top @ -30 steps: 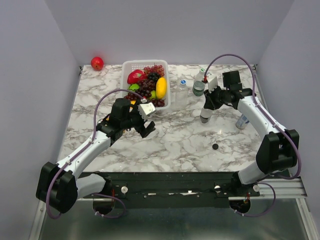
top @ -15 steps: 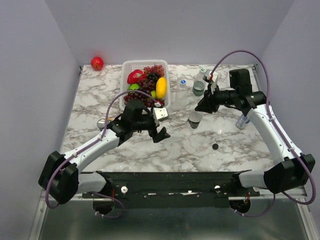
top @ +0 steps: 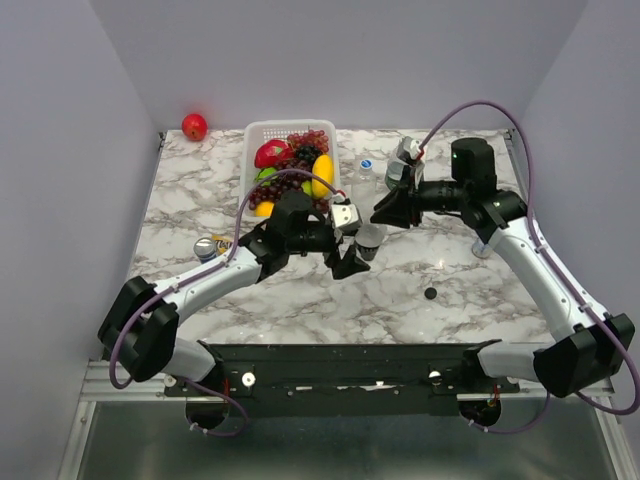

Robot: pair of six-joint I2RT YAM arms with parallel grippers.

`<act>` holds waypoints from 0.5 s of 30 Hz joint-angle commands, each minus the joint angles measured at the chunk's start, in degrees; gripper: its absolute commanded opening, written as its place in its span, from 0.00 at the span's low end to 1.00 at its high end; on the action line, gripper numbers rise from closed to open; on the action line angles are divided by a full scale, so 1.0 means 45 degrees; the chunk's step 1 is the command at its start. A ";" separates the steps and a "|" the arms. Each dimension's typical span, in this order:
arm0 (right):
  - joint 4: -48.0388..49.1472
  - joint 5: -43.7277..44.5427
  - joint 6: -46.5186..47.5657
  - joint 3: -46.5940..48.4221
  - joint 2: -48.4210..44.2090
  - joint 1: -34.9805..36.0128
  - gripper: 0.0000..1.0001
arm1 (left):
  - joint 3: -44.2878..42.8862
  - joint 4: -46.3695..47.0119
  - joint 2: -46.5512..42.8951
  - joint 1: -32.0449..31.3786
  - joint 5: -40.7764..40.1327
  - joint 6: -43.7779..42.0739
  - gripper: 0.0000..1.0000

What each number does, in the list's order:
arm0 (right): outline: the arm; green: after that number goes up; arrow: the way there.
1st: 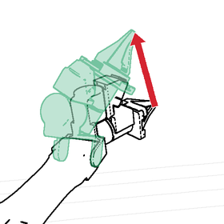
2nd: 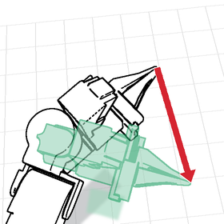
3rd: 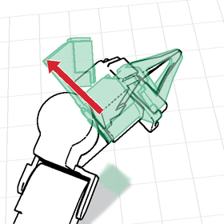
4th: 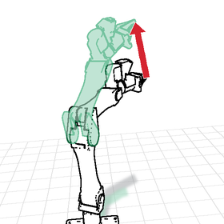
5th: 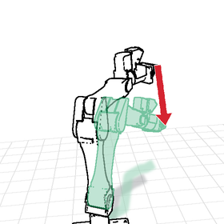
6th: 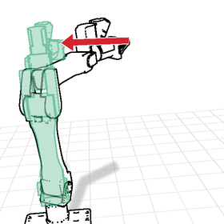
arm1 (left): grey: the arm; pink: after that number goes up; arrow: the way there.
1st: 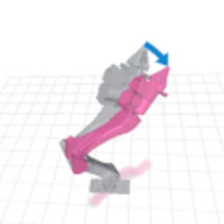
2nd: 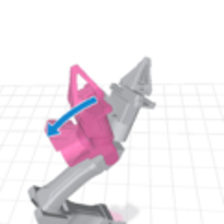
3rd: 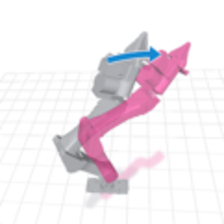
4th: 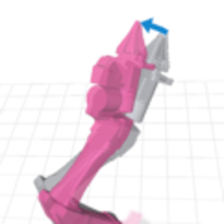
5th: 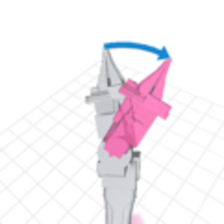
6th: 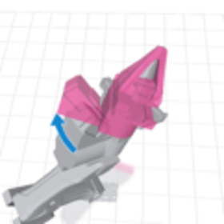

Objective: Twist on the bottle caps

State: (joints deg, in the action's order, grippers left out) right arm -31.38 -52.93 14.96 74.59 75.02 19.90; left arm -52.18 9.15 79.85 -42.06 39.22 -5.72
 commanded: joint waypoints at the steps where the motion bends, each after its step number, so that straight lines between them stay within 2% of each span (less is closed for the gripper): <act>1: 0.3533 -0.0348 -0.1741 -0.1437 -0.1359 0.0070 0.02 | -0.0532 0.0253 0.0340 -0.0086 0.0776 0.0294 0.99; 9: 0.3125 -0.0992 -0.1782 -0.1438 -0.1340 0.0089 0.02 | -0.0961 -0.0078 0.0770 -0.0106 0.1049 0.0021 0.87; 15: 0.2559 -0.1070 -0.1313 -0.1360 -0.1203 0.0108 0.02 | -0.1196 -0.0216 0.0907 -0.0106 0.1244 -0.0136 0.84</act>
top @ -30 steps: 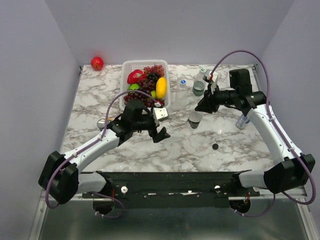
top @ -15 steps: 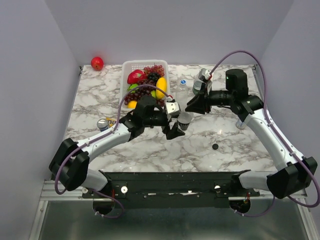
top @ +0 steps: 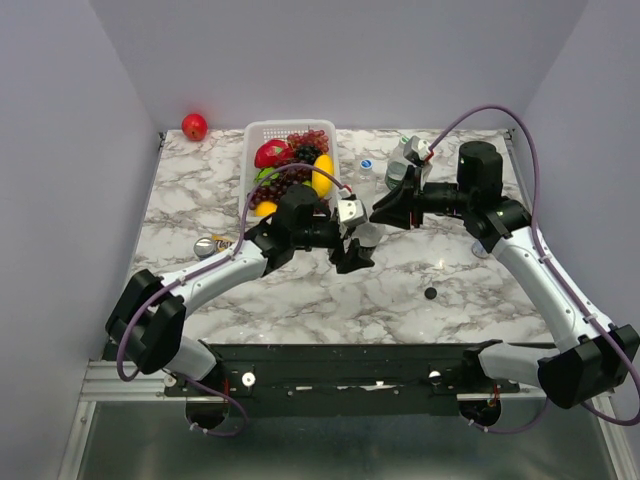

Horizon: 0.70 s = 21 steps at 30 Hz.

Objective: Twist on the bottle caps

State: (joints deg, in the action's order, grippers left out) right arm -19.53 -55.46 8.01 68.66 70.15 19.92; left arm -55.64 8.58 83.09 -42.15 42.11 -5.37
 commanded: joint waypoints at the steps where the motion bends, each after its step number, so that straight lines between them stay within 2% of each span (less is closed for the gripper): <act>1: -0.0132 -0.0526 0.0270 -0.0024 -0.0139 0.0104 0.02 | -0.0468 -0.0148 0.0207 -0.0106 0.0681 -0.0349 0.82; 9: -0.0230 -0.0624 0.0388 0.0015 -0.0042 0.0162 0.07 | -0.0663 -0.0305 0.0422 -0.0086 0.1267 -0.0780 0.63; 10: -0.0289 -0.0702 0.0407 0.0054 -0.0042 0.0163 0.10 | -0.0664 -0.0305 0.0422 -0.0106 0.1268 -0.0780 0.60; 11: -0.0734 -0.0664 0.0659 0.0151 -0.0061 0.0163 0.23 | -0.0664 -0.0324 0.0403 -0.0086 0.1210 -0.0819 0.59; 13: -0.1166 -0.0120 0.0914 0.0639 -0.0197 0.0143 0.37 | -0.0547 -0.0383 0.0286 -0.0067 0.1131 -0.0897 0.54; 14: -0.1555 0.0947 0.0954 0.0814 -0.0488 0.0143 0.48 | -0.0488 -0.0460 0.0150 -0.0047 0.1073 -0.0955 0.54; 17: -0.2743 0.1681 0.1071 0.1711 -0.0687 -0.0362 0.55 | -0.0079 -0.0792 -0.0414 0.0186 0.0956 -0.1209 0.51; 19: -0.3430 0.1175 0.1013 0.2219 -0.0492 -0.1552 0.56 | 0.0370 -0.1046 -0.0728 0.0439 0.0839 -0.1405 0.40; 20: -0.4284 0.0883 0.1709 0.2241 -0.0414 -0.1904 0.57 | 0.0546 -0.1105 -0.1020 0.0518 0.0683 -0.1502 0.35; 21: -0.4738 0.0938 0.2528 0.2164 -0.0413 -0.2217 0.57 | 0.0895 -0.1338 -0.1178 0.0577 0.0605 -0.1696 0.22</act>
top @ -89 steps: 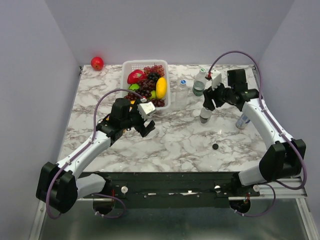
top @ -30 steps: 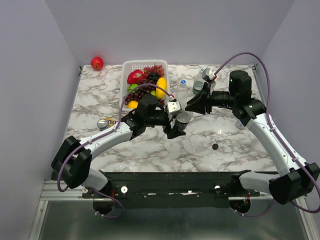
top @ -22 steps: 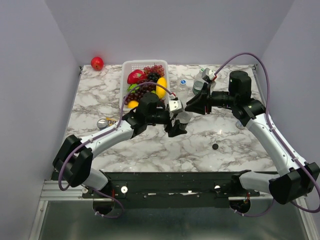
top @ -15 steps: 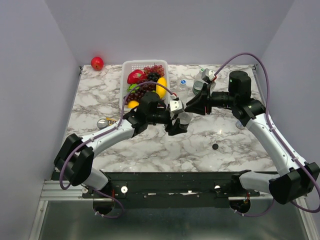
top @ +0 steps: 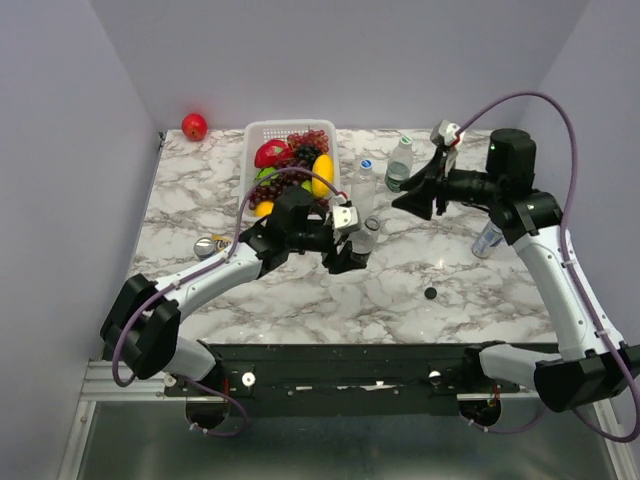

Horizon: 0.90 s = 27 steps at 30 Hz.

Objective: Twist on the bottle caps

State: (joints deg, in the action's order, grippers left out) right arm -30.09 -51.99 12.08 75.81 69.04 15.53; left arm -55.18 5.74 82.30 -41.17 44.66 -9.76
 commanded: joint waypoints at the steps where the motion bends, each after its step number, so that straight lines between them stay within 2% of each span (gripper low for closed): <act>1: -0.2822 0.0359 0.2600 0.0362 -0.0301 -0.1244 0.58 | 0.0971 -0.0902 -0.1159 0.0359 -0.0119 -0.1437 0.13; 2: -0.3406 0.0535 0.4756 -0.0607 -0.0495 -0.1225 0.59 | 0.1166 -0.1059 -0.1470 0.0379 -0.0295 -0.1773 0.05; 3: -0.3508 0.0846 0.5531 -0.1254 -0.1000 -0.1244 0.59 | 0.1593 -0.1234 -0.1628 0.0379 -0.0587 -0.2028 0.00; 5: -0.3819 0.1742 0.7460 -0.3027 -0.1336 -0.1244 0.59 | 0.1987 -0.1604 -0.1979 0.0379 -0.0765 -0.2943 0.00; 8: -0.4658 0.2410 0.9884 -0.4343 -0.1513 -0.1224 0.60 | 0.2456 -0.2250 -0.2409 0.0379 -0.0882 -0.3630 0.00; 11: -0.4275 0.3483 1.1160 -0.6061 -0.1864 -0.1225 0.64 | 0.2691 -0.2602 -0.2722 0.0379 -0.1116 -0.3710 0.00; 12: -0.4097 0.4221 1.1319 -0.6510 -0.1903 -0.1244 0.65 | 0.2807 -0.2680 -0.2781 0.0379 -0.1214 -0.3672 0.00; 18: -0.3394 0.5691 1.2648 -0.8389 -0.1611 -0.1224 0.66 | 0.3335 -0.2213 -0.3172 0.0398 -0.1742 -0.3281 0.00; 27: -0.1421 0.7019 1.1771 -0.8684 -0.0206 -0.1244 0.63 | 0.3356 -0.2115 -0.3348 0.0398 -0.1723 -0.3027 0.00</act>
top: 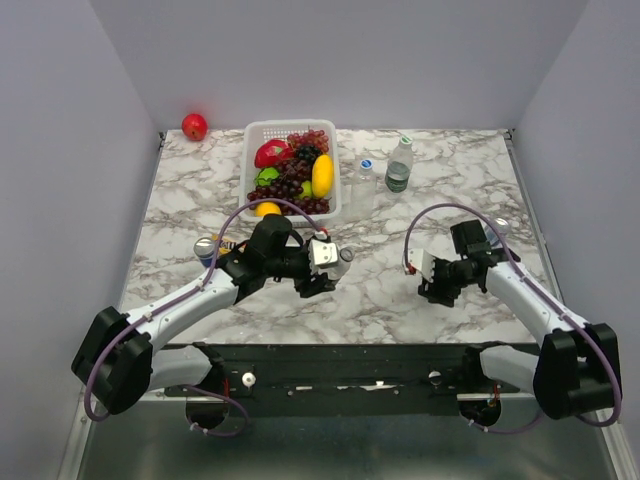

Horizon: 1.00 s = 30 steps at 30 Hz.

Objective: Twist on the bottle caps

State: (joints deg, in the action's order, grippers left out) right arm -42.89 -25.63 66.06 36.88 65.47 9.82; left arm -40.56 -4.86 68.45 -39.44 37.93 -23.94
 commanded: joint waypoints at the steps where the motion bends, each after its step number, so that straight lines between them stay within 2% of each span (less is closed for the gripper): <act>1: 0.1485 0.1241 -0.0285 0.0026 0.0897 0.0024 0.63 | 0.0106 0.0260 -0.0269 -0.0005 -0.0246 0.0126 0.00; 15: 0.1993 0.1028 -0.0189 -0.0110 0.1973 0.0043 0.58 | 0.0204 0.0397 -0.0172 0.0093 -0.0304 0.0204 0.00; 22: 0.1955 0.1164 -0.0071 -0.0208 0.1878 0.0043 0.38 | 0.0145 0.0475 -0.0015 0.0093 -0.0285 0.0282 0.00; 26: 0.0379 0.0424 -0.0285 0.0785 0.0904 0.0043 0.29 | 0.0340 0.0456 -0.0170 0.0093 -0.0363 0.0165 0.00; 30: -0.1694 -0.1680 -0.0715 0.3010 0.0080 0.0160 0.27 | 0.0925 0.0592 -0.0502 0.0093 -0.0227 -0.0127 0.00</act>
State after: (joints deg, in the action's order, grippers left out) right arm -41.87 -23.53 64.47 41.30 70.19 9.82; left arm -39.27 -3.38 68.25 -39.35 37.74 -23.33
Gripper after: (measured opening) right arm 0.384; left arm 0.681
